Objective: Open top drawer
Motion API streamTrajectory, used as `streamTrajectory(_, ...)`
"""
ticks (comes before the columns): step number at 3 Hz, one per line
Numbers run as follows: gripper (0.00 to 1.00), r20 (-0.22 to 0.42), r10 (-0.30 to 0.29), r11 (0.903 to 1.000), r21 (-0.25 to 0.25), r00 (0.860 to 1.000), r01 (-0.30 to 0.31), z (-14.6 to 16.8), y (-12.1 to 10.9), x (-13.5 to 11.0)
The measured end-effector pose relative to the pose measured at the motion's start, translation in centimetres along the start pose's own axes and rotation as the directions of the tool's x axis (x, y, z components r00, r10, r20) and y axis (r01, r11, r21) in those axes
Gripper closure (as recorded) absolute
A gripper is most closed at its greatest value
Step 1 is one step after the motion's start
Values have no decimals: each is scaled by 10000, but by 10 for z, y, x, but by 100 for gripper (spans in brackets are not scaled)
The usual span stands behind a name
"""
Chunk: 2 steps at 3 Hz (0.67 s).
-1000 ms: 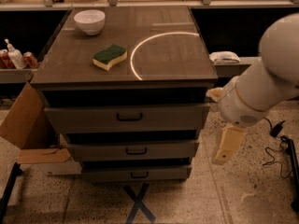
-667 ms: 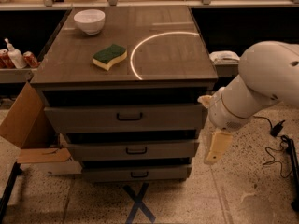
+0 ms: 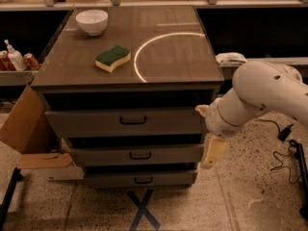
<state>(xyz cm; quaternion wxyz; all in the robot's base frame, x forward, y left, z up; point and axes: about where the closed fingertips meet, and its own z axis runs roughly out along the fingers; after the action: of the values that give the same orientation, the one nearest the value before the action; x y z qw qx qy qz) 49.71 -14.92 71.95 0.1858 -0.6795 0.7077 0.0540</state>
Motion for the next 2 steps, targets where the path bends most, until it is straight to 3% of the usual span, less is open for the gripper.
streamTrajectory(1,0,-3,-890,9960,107,9960,890,18,-19,-6)
streamTrajectory(2,0,12,-1767,9842,151,9843,1767,42,-42,-13)
